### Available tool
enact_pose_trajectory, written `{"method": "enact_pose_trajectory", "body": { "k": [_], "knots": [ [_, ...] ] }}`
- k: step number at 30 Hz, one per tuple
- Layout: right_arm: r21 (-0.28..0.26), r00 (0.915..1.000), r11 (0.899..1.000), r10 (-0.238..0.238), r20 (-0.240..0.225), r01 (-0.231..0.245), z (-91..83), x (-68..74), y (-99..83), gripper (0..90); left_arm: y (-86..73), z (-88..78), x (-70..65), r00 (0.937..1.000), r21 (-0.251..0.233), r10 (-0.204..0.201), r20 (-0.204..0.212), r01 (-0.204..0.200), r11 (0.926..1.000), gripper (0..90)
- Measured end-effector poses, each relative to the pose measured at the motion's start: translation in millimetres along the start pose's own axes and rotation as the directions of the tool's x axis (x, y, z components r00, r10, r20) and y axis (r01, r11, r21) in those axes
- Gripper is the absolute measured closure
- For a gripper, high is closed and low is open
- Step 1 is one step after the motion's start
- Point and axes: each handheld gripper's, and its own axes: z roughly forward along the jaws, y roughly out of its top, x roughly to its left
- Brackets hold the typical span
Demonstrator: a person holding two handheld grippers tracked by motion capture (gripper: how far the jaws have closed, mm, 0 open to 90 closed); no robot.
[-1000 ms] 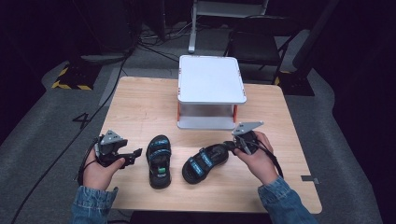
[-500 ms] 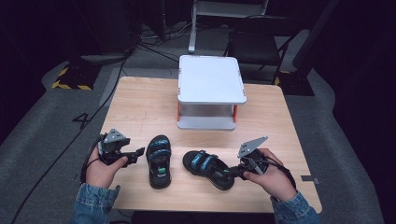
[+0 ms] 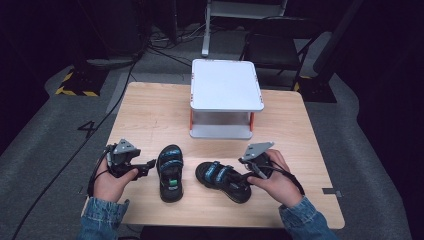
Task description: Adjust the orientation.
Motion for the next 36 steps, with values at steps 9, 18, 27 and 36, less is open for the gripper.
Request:
{"method": "enact_pose_trajectory", "body": {
  "k": [9, 18, 27, 36],
  "knots": [
    [0.018, 0.9582, 0.959, -0.283, -0.041, 0.284, 41.2, 7.9, 28.1, 66.3, -4.2, -2.7, 4.0, 0.9998, -0.002, -0.018, -0.006, 0.018, 0.9998, 28.4],
    [-0.023, 0.9850, 0.988, -0.149, 0.086, 0.152, 54.9, 14.1, 53.3, 75.9, -7.2, -5.2, 5.0, 0.9997, -0.005, -0.022, -0.011, 0.022, 0.9998, 28.4],
    [-0.058, 0.9907, 0.998, -0.023, 0.134, 0.031, 84.7, 23.2, 82.3, 74.0, -9.2, -11.7, 12.9, 0.9984, -0.027, -0.044, -0.036, 0.043, 0.9987, 28.7],
    [-0.092, 0.9810, 0.995, -0.005, 0.194, 0.024, 90.7, 29.1, 84.9, 74.9, -8.4, -13.5, 16.4, 0.9972, -0.042, -0.065, -0.036, 0.063, 0.9971, 28.7]
  ]
}}
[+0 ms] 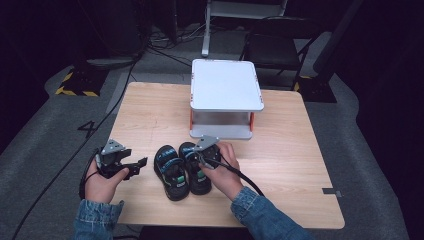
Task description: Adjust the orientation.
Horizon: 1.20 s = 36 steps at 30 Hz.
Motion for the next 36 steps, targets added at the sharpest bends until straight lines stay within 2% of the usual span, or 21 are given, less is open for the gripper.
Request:
{"method": "enact_pose_trajectory", "body": {
  "k": [2, 4, 5, 8, 9, 10, 11, 13, 15, 17, 19, 21, 25, 27, 30, 31, 32, 33, 34, 36],
  "knots": [
    [-0.020, 0.9998, 1.000, 0.012, 0.015, -0.012, -0.7, -3.3, -0.1, 75.0, 0.4, 1.2, 0.0, 1.0000, 0.001, 0.005, -0.002, -0.005, 1.0000, 28.7],
    [-0.016, 0.9997, 1.000, 0.020, 0.010, -0.020, 0.2, -4.0, -0.1, 74.8, 0.4, 1.9, -0.2, 1.0000, 0.003, 0.003, 0.000, -0.003, 1.0000, 28.6],
    [-0.017, 0.9986, 0.999, 0.051, -0.015, -0.051, 5.1, -4.3, -1.5, 74.7, 0.5, 3.2, -0.7, 1.0000, 0.005, -0.001, 0.004, 0.001, 1.0000, 28.6],
    [-0.022, 0.9982, 0.998, 0.056, -0.021, -0.056, 6.1, -3.1, -1.4, 74.6, 0.6, 3.6, -0.6, 1.0000, 0.007, -0.001, 0.007, 0.000, 1.0000, 28.6],
    [-0.024, 0.9974, 0.998, 0.057, -0.043, -0.058, 7.0, -1.3, -1.6, 74.7, 0.7, 3.5, 0.2, 1.0000, 0.005, -0.001, 0.005, 0.001, 1.0000, 28.6],
    [-0.024, 0.9974, 0.998, 0.057, -0.043, -0.058, 7.0, -1.3, -1.6, 74.7, 0.7, 3.5, 0.2, 1.0000, 0.005, -0.001, 0.005, 0.001, 1.0000, 28.6],
    [-0.021, 0.9929, 0.997, 0.075, -0.092, -0.078, 6.2, -2.1, -2.1, 74.7, 0.9, 3.3, 0.8, 1.0000, 0.003, -0.001, 0.004, 0.001, 1.0000, 28.6],
    [-0.020, 0.9909, 0.997, 0.075, -0.111, -0.078, 4.3, -3.0, -2.2, 74.5, 1.0, 3.7, 1.1, 1.0000, 0.004, -0.002, 0.005, 0.002, 1.0000, 28.6],
    [-0.016, 0.9924, 0.997, 0.069, -0.102, -0.071, 4.0, -3.1, -2.8, 73.9, 1.3, 4.7, 0.6, 0.9999, 0.006, -0.004, 0.010, 0.004, 1.0000, 28.6],
    [-0.019, 0.9929, 0.998, 0.066, -0.099, -0.068, 5.7, -4.0, -3.8, 69.9, 1.6, 4.7, 0.5, 0.9999, 0.010, 0.000, 0.011, 0.000, 1.0000, 28.5],
    [-0.021, 0.9912, 0.996, 0.083, -0.103, -0.086, 6.0, -4.9, -4.9, 58.8, 2.5, 4.5, 0.0, 0.9999, 0.001, -0.004, 0.014, 0.004, 1.0000, 28.6],
    [-0.032, 0.9911, 0.995, 0.090, -0.099, -0.093, 2.7, -5.6, -5.8, 52.9, 3.1, 3.6, 1.2, 0.9999, -0.001, -0.004, 0.012, 0.004, 1.0000, 28.5],
    [-0.043, 0.9912, 0.995, 0.091, -0.096, -0.095, -7.0, -7.5, -6.5, 46.9, 3.8, 2.8, 4.4, 0.9999, -0.009, -0.012, 0.006, 0.012, 0.9999, 28.6],
    [-0.084, 0.9909, 0.990, 0.102, -0.088, -0.109, -21.4, -10.2, -8.4, 42.4, 4.3, 1.7, 7.2, 0.9999, -0.015, -0.015, -0.002, 0.015, 0.9998, 28.5],
    [-0.108, 0.9875, 0.985, 0.124, -0.097, -0.134, -29.1, -12.3, -9.4, 39.3, 4.3, 0.5, 8.9, 0.9997, -0.018, -0.024, -0.005, 0.024, 0.9995, 28.6],
    [-0.132, 0.9789, 0.975, 0.160, -0.126, -0.177, -37.4, -13.6, -10.3, 36.0, 4.4, -0.8, 10.1, 0.9995, -0.023, -0.031, -0.009, 0.031, 0.9993, 28.6],
    [-0.134, 0.9742, 0.972, 0.176, -0.141, -0.195, -40.0, -13.4, -10.5, 34.1, 4.5, -1.2, 10.4, 0.9994, -0.027, -0.034, -0.010, 0.034, 0.9991, 28.6],
    [-0.134, 0.9742, 0.972, 0.176, -0.141, -0.195, -40.0, -13.4, -10.5, 34.1, 4.5, -1.2, 10.4, 0.9994, -0.027, -0.034, -0.010, 0.034, 0.9991, 28.6],
    [-0.148, 0.9666, 0.964, 0.199, -0.162, -0.223, -44.9, -12.0, -10.7, 32.4, 4.9, -1.7, 10.7, 0.9991, -0.032, -0.041, -0.012, 0.041, 0.9986, 28.6],
    [-0.153, 0.9658, 0.962, 0.200, -0.165, -0.225, -47.0, -11.0, -10.6, 30.8, 5.1, -1.7, 10.9, 0.9987, -0.038, -0.048, -0.015, 0.048, 0.9981, 28.7]
  ]
}}
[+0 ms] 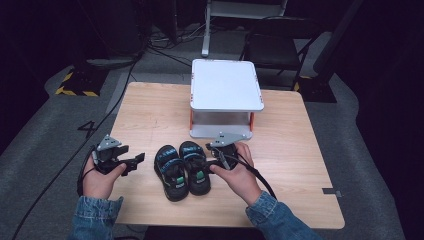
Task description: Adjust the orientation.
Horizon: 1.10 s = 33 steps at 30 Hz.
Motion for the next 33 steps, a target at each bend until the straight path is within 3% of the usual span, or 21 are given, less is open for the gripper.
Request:
{"method": "enact_pose_trajectory", "body": {
  "k": [2, 5, 6, 7, 8, 11, 14, 15, 16, 17, 21, 26, 27, 31, 33],
  "knots": [
    [-0.009, 0.9999, 1.000, 0.012, 0.004, -0.012, -2.8, 3.3, 0.4, 25.8, 0.8, 0.4, 1.0, 1.0000, -0.004, -0.004, 0.000, 0.004, 1.0000, 28.7],
    [-0.033, 0.9997, 0.999, 0.017, -0.014, -0.018, -5.7, 8.5, 0.2, 26.1, 1.2, 1.9, 1.3, 1.0000, -0.004, -0.007, 0.000, 0.007, 1.0000, 28.6],
    [-0.071, 0.9978, 0.996, 0.061, 0.026, -0.059, -6.4, 15.0, 0.2, 30.0, 1.6, 2.7, 0.9, 0.9999, -0.002, -0.009, 0.005, 0.009, 1.0000, 28.6],
    [-0.071, 0.9978, 0.996, 0.061, 0.026, -0.059, -6.4, 15.0, 0.2, 30.0, 1.6, 2.7, 0.9, 0.9999, -0.002, -0.009, 0.005, 0.009, 1.0000, 28.6],
    [-0.063, 0.9990, 0.997, 0.045, -0.008, -0.045, -7.8, 19.0, 0.5, 40.6, 1.9, 3.2, 1.1, 1.0000, -0.004, -0.006, 0.007, 0.006, 1.0000, 28.6],
    [-0.028, 0.9972, 0.999, 0.037, -0.065, -0.039, -9.7, 25.1, -0.2, 44.7, 3.5, 3.6, 0.9, 0.9999, -0.005, -0.007, 0.012, 0.008, 1.0000, 28.5],
    [-0.001, 0.9969, 1.000, 0.030, -0.073, -0.030, -11.3, 27.0, -1.2, 51.0, 3.9, 3.4, 1.0, 0.9999, -0.006, -0.004, 0.011, 0.004, 1.0000, 28.5],
    [-0.008, 0.9942, 0.998, 0.059, -0.090, -0.060, -11.0, 27.7, -2.8, 50.5, 4.0, 3.5, 0.8, 0.9999, -0.005, -0.004, 0.012, 0.004, 1.0000, 28.5],
    [-0.008, 0.9942, 0.998, 0.059, -0.090, -0.060, -11.0, 27.7, -2.8, 50.5, 4.0, 3.5, 0.8, 0.9999, -0.005, -0.004, 0.012, 0.004, 1.0000, 28.5],
    [-0.013, 0.9890, 0.996, 0.091, -0.116, -0.093, -9.8, 28.2, -3.9, 50.9, 3.7, 3.5, 0.8, 1.0000, -0.004, -0.002, 0.010, 0.002, 1.0000, 28.5],
    [0.001, 0.9911, 0.997, 0.073, -0.111, -0.074, -6.4, 33.3, -4.6, 48.2, 2.2, 2.2, 2.3, 1.0000, -0.004, -0.006, 0.008, 0.006, 1.0000, 28.5],
    [-0.001, 0.9931, 0.996, 0.092, -0.073, -0.092, -2.5, 39.4, -5.4, 42.1, 2.1, 2.1, 1.9, 0.9999, -0.004, -0.008, 0.012, 0.008, 1.0000, 28.4],
    [0.012, 0.9918, 0.993, 0.116, -0.053, -0.115, 2.0, 39.2, -6.0, 42.5, 2.8, 2.9, 1.5, 0.9999, -0.004, -0.006, 0.012, 0.006, 1.0000, 28.5],
    [0.034, 0.9872, 0.988, 0.152, -0.049, -0.150, 11.6, 37.6, -6.8, 44.3, 3.6, 4.5, 0.9, 0.9999, -0.003, -0.004, 0.016, 0.004, 1.0000, 28.4],
    [0.054, 0.9776, 0.977, 0.207, -0.040, -0.204, 26.2, 33.8, -7.1, 45.0, 3.9, 5.5, 1.2, 0.9998, -0.002, -0.005, 0.019, 0.005, 1.0000, 28.4]
  ]
}}
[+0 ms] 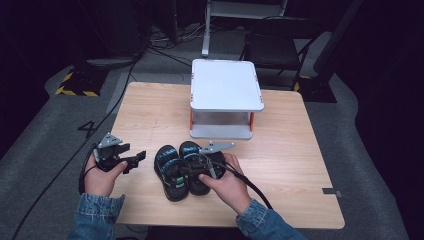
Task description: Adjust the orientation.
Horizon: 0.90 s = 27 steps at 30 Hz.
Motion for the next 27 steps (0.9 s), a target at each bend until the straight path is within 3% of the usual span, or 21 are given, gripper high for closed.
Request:
{"method": "enact_pose_trajectory", "body": {
  "k": [3, 4, 12, 15, 21, 25, 27],
  "knots": [
    [0.043, 0.9996, 0.999, 0.026, -0.007, -0.026, 10.3, -0.5, -0.9, 45.0, 0.2, 0.0, 0.5, 1.0000, -0.003, 0.002, -0.001, -0.002, 1.0000, 28.4],
    [0.081, 0.9993, 0.996, 0.036, -0.009, -0.035, 20.0, 1.1, -3.3, 46.5, 0.4, -0.1, 0.4, 1.0000, -0.006, 0.000, 0.001, 0.000, 1.0000, 28.4],
    [0.094, 0.9990, 0.995, 0.037, 0.026, -0.040, 35.7, 11.4, -9.9, 46.0, 0.9, 2.4, -2.6, 0.9999, 0.005, 0.011, 0.010, -0.011, 0.9999, 28.3],
    [0.105, 0.9989, 0.994, -0.017, 0.043, 0.012, 37.0, 15.3, -10.1, 45.7, 0.9, 2.8, -3.0, 0.9999, 0.007, 0.010, 0.009, -0.010, 0.9999, 28.3],
    [0.136, 0.9963, 0.990, -0.050, 0.070, 0.040, 42.9, 19.9, -10.9, 46.3, 0.2, 5.8, -4.9, 0.9998, 0.015, 0.015, 0.010, -0.015, 0.9998, 28.3],
    [0.166, 0.9901, 0.984, -0.087, 0.111, 0.068, 45.7, 24.0, -10.0, 55.5, -0.5, 6.3, -4.8, 0.9998, 0.018, 0.013, 0.013, -0.014, 0.9997, 28.3],
    [0.189, 0.9802, 0.977, -0.124, 0.154, 0.094, 45.7, 24.8, -7.7, 67.1, -0.6, 5.8, -4.4, 0.9999, 0.017, 0.012, 0.010, -0.012, 0.9998, 28.3]
  ]
}}
